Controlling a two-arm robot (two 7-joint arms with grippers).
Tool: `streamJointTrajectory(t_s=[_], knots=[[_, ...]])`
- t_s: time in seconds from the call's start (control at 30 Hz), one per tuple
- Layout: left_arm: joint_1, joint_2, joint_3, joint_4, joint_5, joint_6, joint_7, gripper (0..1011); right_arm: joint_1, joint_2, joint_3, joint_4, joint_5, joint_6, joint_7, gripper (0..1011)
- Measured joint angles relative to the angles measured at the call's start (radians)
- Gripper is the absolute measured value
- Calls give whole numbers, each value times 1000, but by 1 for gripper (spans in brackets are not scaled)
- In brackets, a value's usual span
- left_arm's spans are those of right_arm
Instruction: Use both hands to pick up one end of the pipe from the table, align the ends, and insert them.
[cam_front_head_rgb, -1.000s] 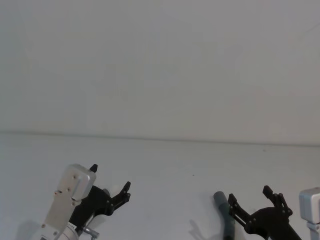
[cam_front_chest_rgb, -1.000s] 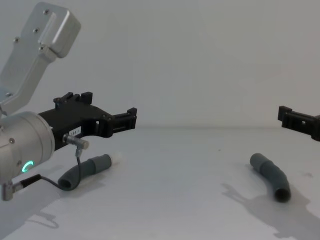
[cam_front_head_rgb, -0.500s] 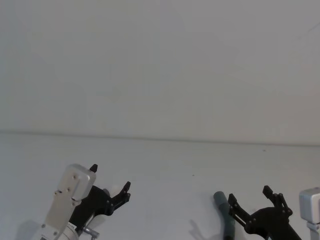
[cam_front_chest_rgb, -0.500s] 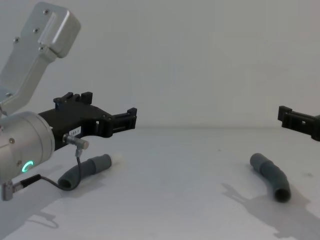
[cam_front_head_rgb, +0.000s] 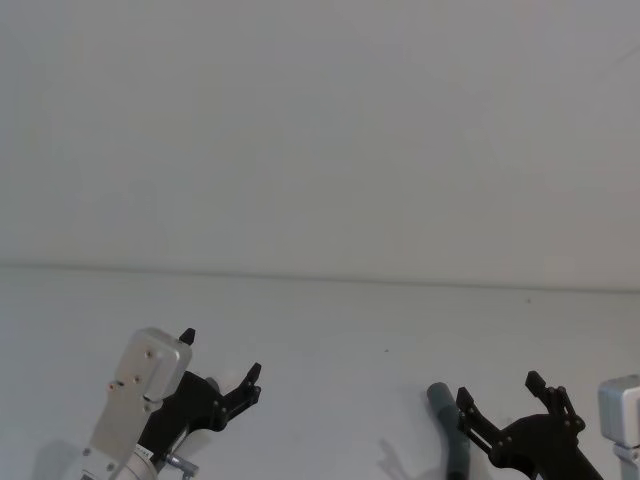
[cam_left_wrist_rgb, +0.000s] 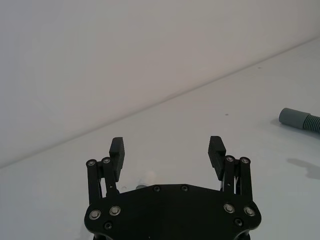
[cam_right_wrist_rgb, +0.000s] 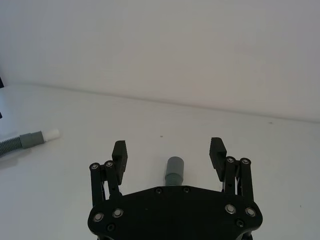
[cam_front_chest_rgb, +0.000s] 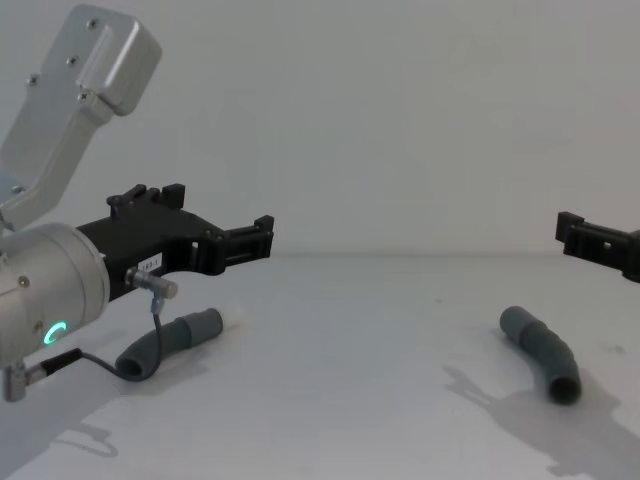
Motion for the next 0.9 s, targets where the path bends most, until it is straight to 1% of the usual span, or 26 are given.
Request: streamJointTrajectory(t_s=[0.9], knots=[[0,0,0,0,0,0,0,1001,0,0,0,0,0,0,0,1004]])
